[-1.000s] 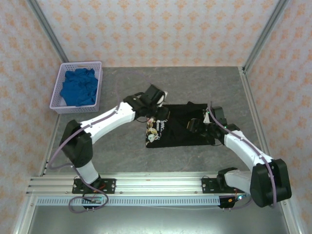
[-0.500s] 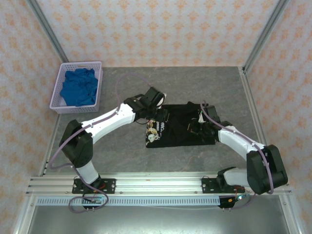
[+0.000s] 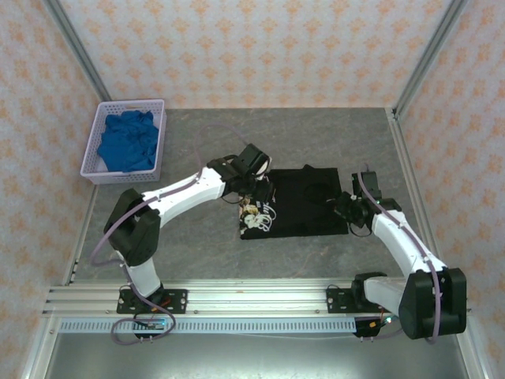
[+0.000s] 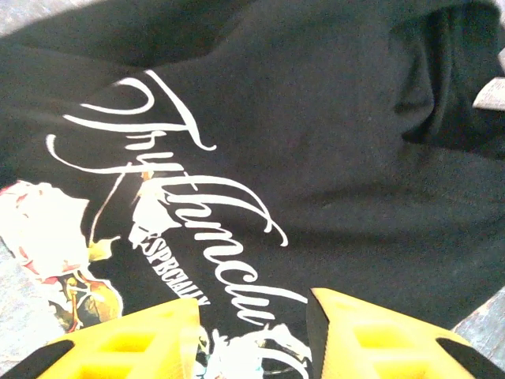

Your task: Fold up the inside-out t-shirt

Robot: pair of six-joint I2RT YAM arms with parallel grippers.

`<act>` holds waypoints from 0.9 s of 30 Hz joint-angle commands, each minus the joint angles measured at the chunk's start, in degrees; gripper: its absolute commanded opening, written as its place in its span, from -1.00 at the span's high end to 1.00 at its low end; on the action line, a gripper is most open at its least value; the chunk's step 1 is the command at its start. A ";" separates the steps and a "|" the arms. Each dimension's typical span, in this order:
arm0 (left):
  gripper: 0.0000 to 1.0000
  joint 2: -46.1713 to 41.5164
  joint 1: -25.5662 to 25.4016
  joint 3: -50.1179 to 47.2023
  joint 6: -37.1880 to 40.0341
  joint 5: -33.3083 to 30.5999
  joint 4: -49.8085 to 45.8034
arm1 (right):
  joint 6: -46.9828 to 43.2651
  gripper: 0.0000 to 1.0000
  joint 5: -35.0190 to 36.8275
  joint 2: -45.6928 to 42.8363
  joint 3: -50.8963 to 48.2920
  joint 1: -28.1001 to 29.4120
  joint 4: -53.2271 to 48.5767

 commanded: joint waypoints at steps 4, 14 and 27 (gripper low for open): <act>0.12 4.83 -0.55 0.45 2.69 2.30 0.79 | 3.64 0.72 10.04 2.44 -1.31 -1.26 -4.42; 0.02 5.74 -1.80 -0.12 3.65 1.46 0.95 | -3.32 -0.03 8.46 -1.45 0.08 -0.69 6.52; -0.01 2.56 -1.85 -1.62 3.38 -1.45 0.42 | -5.53 -0.26 -5.17 28.92 17.07 -0.27 19.56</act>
